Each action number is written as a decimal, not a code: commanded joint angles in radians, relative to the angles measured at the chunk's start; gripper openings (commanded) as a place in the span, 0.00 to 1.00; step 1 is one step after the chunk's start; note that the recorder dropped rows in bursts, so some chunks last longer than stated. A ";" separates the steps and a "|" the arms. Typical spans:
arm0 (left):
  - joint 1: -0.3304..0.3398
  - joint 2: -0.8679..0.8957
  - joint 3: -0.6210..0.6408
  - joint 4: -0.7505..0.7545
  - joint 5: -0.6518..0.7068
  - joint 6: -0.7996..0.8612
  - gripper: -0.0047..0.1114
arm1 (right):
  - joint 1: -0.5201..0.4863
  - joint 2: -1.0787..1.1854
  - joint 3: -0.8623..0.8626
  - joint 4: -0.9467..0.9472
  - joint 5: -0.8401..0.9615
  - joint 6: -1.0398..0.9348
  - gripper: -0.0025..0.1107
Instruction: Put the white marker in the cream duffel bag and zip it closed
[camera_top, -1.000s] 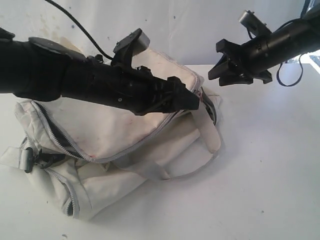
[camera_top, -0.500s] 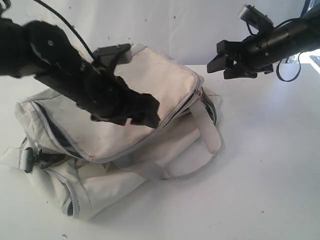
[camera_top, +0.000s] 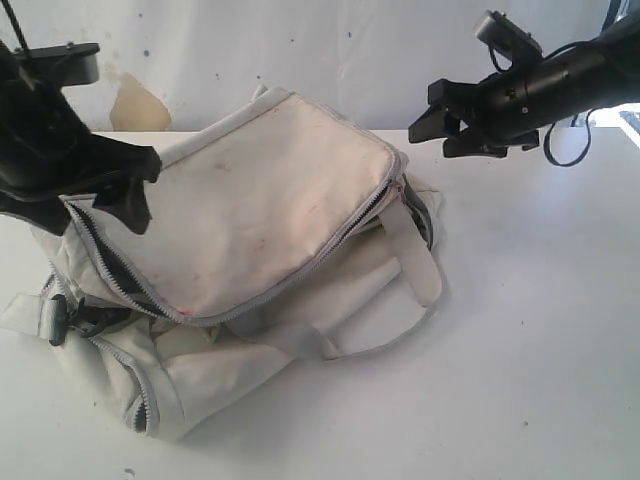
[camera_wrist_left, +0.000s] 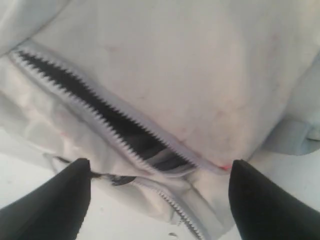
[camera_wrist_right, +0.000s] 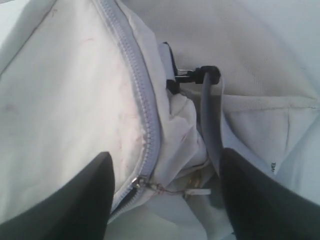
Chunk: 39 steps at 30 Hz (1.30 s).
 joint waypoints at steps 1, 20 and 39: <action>0.046 -0.011 -0.009 0.045 0.026 -0.039 0.78 | 0.030 0.033 -0.001 0.046 -0.032 -0.068 0.53; 0.165 0.069 0.049 -0.010 -0.184 -0.069 0.78 | 0.086 0.079 -0.001 0.059 -0.194 -0.162 0.53; 0.165 0.160 0.049 -0.016 -0.291 -0.074 0.31 | 0.086 0.126 -0.001 0.129 -0.190 -0.228 0.34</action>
